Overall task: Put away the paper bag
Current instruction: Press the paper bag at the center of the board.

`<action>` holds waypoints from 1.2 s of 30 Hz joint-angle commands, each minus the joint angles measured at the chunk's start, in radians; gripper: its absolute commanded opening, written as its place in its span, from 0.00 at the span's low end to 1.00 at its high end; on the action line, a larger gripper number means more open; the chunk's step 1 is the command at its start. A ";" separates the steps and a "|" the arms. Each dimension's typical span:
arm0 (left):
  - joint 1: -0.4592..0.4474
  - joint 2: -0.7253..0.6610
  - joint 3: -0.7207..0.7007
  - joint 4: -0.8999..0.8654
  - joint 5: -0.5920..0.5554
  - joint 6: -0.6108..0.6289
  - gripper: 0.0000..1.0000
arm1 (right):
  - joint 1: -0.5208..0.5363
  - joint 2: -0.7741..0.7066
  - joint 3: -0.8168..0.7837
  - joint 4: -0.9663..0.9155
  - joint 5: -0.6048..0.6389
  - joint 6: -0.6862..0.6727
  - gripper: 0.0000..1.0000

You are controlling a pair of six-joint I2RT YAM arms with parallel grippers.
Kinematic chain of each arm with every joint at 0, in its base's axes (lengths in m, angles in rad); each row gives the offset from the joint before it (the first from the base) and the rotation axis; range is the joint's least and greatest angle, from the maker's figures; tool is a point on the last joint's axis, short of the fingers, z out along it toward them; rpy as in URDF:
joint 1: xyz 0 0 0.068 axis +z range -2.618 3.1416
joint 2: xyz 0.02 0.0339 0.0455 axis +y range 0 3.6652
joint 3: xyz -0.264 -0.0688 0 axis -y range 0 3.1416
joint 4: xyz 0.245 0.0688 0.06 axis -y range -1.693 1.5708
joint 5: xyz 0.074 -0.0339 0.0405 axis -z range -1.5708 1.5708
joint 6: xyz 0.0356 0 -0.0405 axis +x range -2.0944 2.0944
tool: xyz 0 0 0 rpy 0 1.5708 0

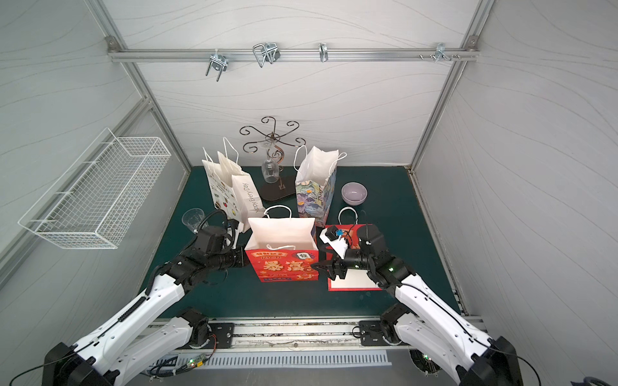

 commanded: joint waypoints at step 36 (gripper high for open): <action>0.008 0.004 -0.052 0.113 0.070 -0.032 0.30 | 0.063 0.523 0.105 0.032 0.178 0.791 0.54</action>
